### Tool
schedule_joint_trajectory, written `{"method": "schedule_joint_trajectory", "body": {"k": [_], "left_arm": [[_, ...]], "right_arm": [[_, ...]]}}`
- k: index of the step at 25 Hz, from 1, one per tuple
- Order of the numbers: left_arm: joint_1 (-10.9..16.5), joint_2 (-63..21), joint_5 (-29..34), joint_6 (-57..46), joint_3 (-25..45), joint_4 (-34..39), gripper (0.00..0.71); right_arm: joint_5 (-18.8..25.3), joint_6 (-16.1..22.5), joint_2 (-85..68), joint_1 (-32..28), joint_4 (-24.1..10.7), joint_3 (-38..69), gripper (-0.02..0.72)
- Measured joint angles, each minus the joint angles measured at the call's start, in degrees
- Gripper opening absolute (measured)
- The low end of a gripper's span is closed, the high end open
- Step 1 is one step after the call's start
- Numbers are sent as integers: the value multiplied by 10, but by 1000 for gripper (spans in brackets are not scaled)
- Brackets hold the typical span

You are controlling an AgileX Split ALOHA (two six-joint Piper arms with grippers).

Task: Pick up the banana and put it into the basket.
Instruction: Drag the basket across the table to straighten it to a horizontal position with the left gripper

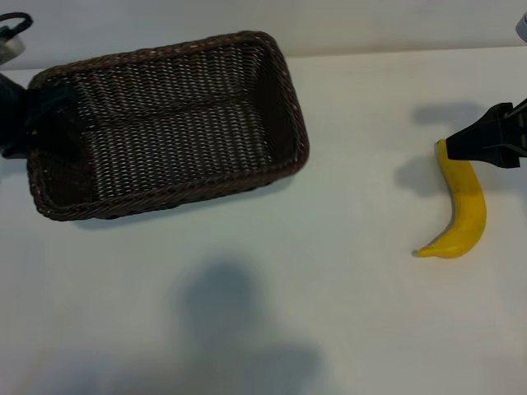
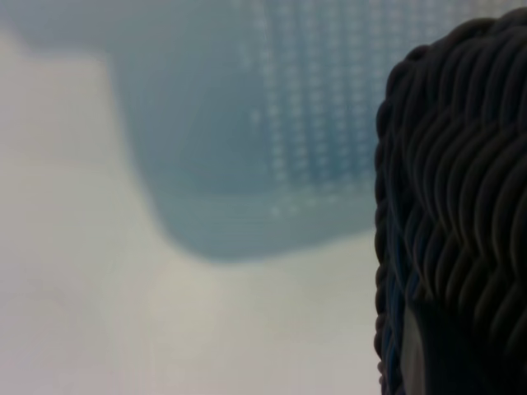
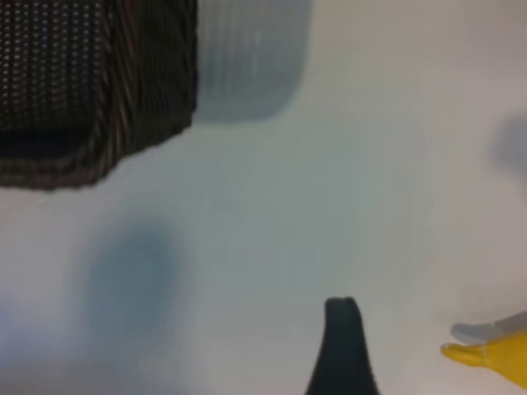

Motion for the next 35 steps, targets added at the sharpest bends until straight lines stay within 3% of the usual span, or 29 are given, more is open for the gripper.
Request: {"method": "schedule_joint_trajectory", "body": {"k": [11,16,20,35], "left_arm": [[-115,97,16,-4,-89,16,157],[-154,139,10,-16,-118,14,157],[-165,160,-5,-40,-120,14,157],[-166,204,-7,-34,-124,9,157]], "right_arm": [[3,0,0,0,0,0,547],[3,0,0,0,0,0,547],[4,0,0,0,0,0,547],[4,0,0,0,0,0,547]]}}
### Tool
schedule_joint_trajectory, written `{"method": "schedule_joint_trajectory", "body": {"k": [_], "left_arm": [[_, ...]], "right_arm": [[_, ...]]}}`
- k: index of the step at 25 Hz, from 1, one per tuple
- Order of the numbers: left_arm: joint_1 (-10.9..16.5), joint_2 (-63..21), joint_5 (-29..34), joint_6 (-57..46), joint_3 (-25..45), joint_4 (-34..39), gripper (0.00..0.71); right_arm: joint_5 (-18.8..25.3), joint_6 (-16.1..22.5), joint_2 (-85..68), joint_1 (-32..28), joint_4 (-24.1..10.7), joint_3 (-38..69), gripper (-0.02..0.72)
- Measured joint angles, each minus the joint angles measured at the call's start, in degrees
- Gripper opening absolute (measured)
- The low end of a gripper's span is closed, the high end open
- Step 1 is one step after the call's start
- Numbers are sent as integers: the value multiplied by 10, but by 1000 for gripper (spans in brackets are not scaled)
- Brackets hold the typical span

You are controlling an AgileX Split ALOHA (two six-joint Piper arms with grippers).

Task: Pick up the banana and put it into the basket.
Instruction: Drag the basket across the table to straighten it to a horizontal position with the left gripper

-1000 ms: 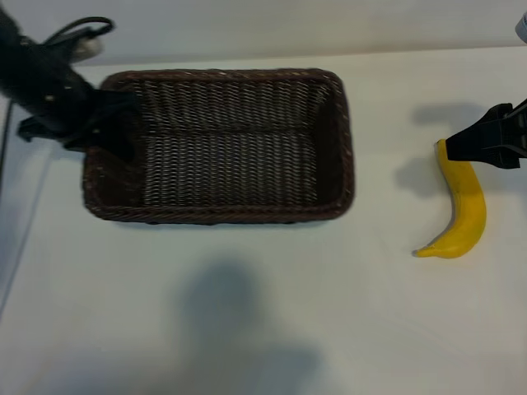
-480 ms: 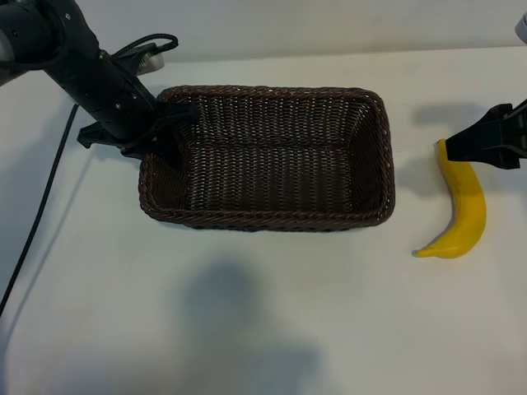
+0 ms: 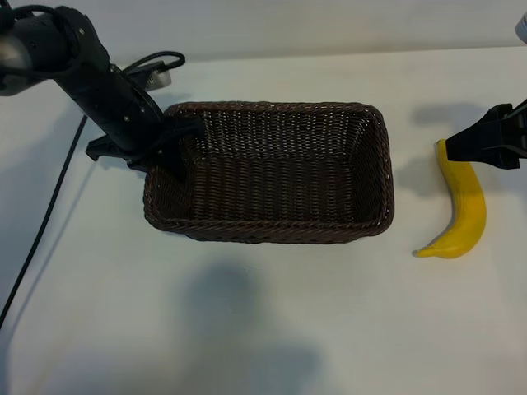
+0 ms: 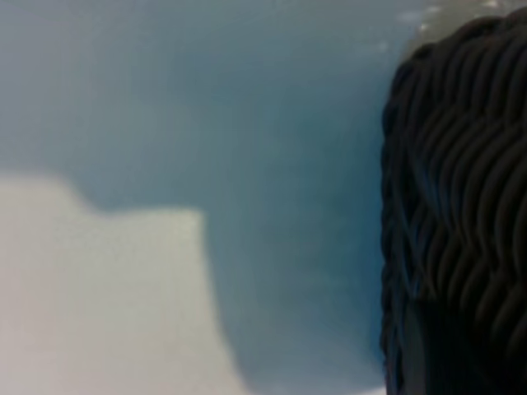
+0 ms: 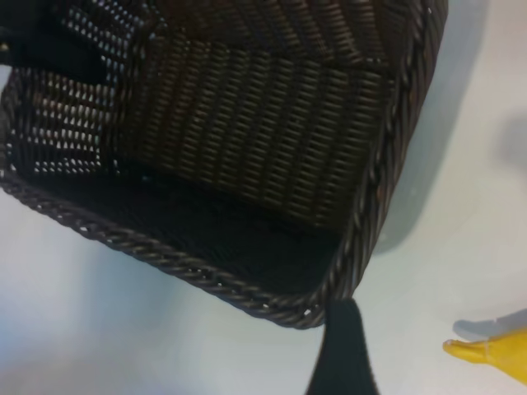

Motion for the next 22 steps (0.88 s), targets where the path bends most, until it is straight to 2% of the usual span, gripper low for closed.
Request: {"method": "schedule_joint_trajectory", "body": {"k": [9,11,18,22], "left_arm": [[0,2,1,16,0,-5,157],[0,2,2,16,0,-5,181],[0,-29,2,24,0,-11,475],[0,-75,7,25,-2,9,533]], "right_arm": [[0,0,0,0,0,0,547],[0,0,0,0,0,0,547],[-1,0,0,0,0,0,547],[-1,0,0,0,0,0,547]]}}
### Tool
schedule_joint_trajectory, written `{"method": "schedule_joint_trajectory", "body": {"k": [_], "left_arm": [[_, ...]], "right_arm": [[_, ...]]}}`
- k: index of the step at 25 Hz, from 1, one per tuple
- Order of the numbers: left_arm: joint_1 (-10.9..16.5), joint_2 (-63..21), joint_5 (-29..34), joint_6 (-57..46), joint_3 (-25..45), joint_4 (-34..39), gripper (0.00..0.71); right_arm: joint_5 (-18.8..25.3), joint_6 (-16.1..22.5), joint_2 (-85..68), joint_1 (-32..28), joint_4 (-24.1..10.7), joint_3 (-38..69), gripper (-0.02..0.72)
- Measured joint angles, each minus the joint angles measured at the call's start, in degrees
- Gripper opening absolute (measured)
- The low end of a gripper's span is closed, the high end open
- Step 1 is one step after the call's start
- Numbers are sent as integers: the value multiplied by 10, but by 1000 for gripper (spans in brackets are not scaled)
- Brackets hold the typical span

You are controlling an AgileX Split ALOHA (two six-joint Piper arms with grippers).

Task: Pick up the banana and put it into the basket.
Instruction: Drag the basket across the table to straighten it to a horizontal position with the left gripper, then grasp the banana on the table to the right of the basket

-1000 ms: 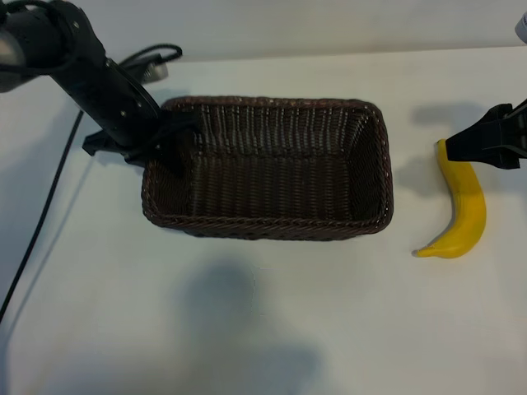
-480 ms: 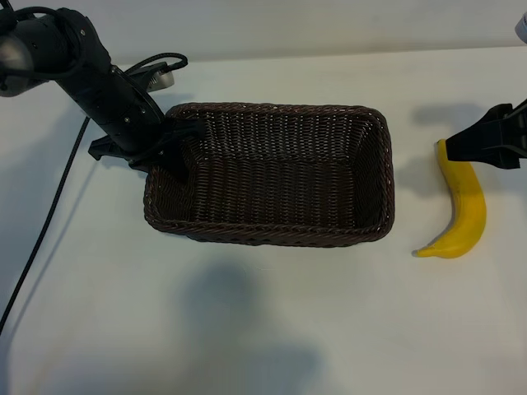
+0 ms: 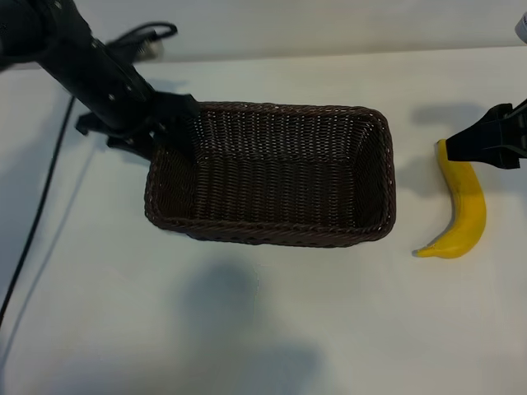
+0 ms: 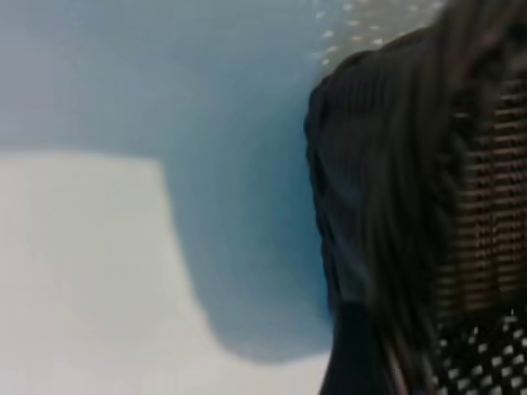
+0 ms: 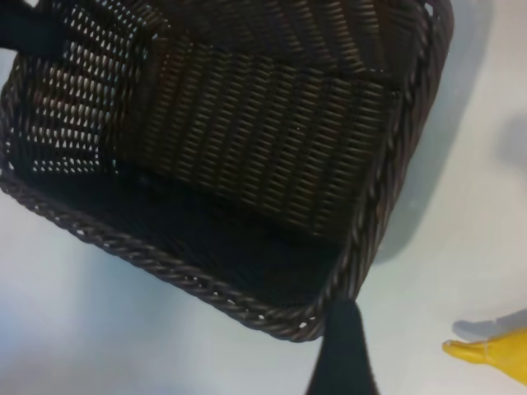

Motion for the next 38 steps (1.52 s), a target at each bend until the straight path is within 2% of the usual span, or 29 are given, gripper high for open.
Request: {"method": "schedule_joint_trajectory", "body": {"k": [7,12,16,23,25,29,34,38], "left_arm": [[2,-76,56,-40,-3,95,537],[2,-97,68,-70,-3,197,538],[27,-98,80,-96,-3,261,538],[125,-98,105,-99,-3,270,538],[142,-98,115,-93,-3,270,538],[147,-109,117,-93,-3,266,538],[135,-152,117,-93,2,250,538],[130,-228,117,-89,52,242,538]], "right_arm": [[0,0,0,0,0,0,547],[1,0,0,0,0,0,547],[0,0,0,0,0,0,547],[0,0,0,0,0,0,547],[0,0,0,0,0,0,547],[0,0,0,0,0,0,547],[0,0,0,0,0,0,547],[0,0,0,0,0,0,547]]}}
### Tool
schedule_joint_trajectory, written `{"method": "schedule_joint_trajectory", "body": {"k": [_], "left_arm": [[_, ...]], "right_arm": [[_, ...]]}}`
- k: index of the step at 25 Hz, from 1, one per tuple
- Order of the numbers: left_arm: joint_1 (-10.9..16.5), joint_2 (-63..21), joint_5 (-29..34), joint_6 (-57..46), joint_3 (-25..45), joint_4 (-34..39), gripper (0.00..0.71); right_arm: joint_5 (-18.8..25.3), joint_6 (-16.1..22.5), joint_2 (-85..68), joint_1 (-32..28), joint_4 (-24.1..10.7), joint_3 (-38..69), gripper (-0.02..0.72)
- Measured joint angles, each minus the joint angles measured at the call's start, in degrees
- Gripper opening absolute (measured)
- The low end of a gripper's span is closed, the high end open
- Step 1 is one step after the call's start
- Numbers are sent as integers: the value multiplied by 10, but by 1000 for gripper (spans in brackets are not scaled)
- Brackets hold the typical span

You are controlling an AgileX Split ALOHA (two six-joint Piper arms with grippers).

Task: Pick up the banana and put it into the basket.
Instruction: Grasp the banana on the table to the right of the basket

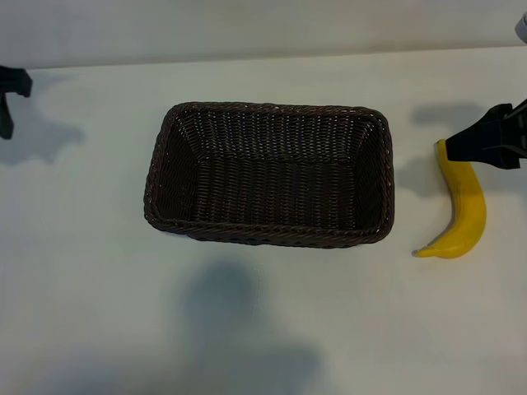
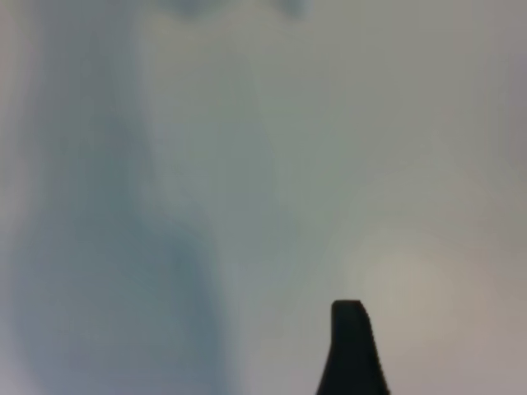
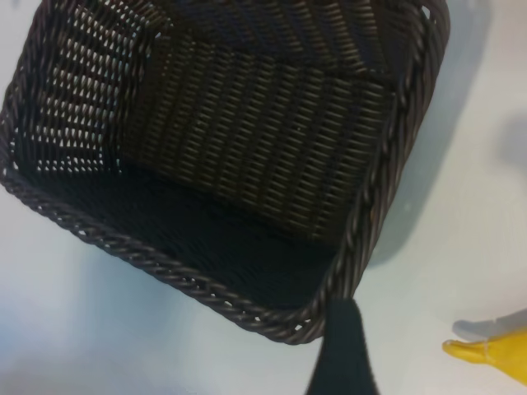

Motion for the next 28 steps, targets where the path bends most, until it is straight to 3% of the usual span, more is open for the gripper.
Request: {"method": "schedule_joint_trajectory", "body": {"k": [5,14,18,28], "left_arm": [[0,-131,-4,0,128,0,538],[0,-387,-67,0,354,2,538],[0,-512,-71,0,409,4,538],[0,-703,-74,-4,499,4,538]], "right_arm": [[0,0,0,0,0,0,547],[0,0,0,0,0,0,547],[0,0,0,0,0,0,547],[0,0,0,0,-1,0,547]]}}
